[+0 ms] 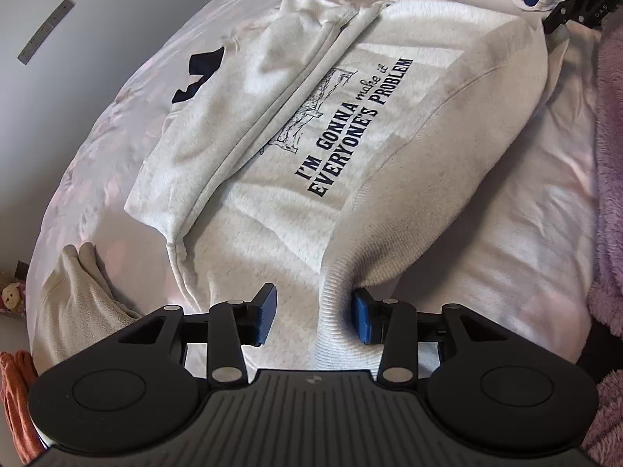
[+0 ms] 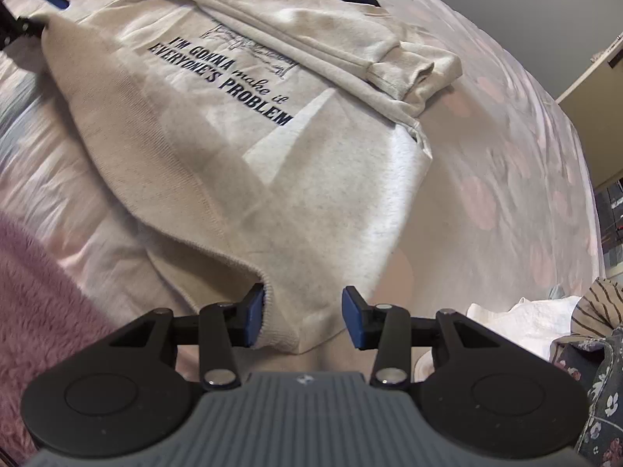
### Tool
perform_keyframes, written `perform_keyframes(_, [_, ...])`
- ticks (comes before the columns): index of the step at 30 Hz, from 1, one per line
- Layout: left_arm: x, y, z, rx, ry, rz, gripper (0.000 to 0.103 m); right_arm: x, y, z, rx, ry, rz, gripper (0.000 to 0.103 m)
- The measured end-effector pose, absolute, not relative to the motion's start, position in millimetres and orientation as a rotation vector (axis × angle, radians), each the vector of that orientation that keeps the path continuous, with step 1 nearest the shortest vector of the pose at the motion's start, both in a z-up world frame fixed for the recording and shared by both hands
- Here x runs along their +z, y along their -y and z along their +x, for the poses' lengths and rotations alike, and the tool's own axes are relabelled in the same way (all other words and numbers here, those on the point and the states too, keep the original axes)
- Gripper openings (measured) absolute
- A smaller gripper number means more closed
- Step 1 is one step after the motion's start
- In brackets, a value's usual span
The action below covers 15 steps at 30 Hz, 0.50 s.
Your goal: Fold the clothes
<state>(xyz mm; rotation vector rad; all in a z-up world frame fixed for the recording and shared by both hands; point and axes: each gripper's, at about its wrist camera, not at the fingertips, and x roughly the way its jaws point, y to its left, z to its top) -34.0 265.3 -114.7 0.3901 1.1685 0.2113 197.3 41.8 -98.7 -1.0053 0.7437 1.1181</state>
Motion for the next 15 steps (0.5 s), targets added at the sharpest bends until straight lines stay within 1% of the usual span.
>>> perform_keyframes(1, [-114,-265,-34,0.212,-1.174,0.395,0.038,-97,-40,194,1.13,-0.743,-1.009,0.045])
perform_keyframes(3, [-114,-266,-33,0.219,-1.177,0.389,0.031,-91,-37,188,1.168,-0.741,-1.002,0.045])
perform_keyframes(4, [-114,-267,-32,0.225,-1.18,0.377,0.024,-88,-36,185,1.189,-0.742,-0.996,0.045])
perform_keyframes(7, [-115,-272,-26,0.28,-1.177,0.346,0.019,-82,-36,175,1.253,-0.761,-0.985,0.045])
perform_keyframes(11, [-114,-284,-21,0.331,-1.165,0.259,0.017,-88,-50,158,1.306,-0.803,-1.022,0.047])
perform_keyframes(15, [-115,-289,-21,0.347,-1.159,0.225,0.017,-109,-75,143,1.317,-0.846,-1.116,0.047])
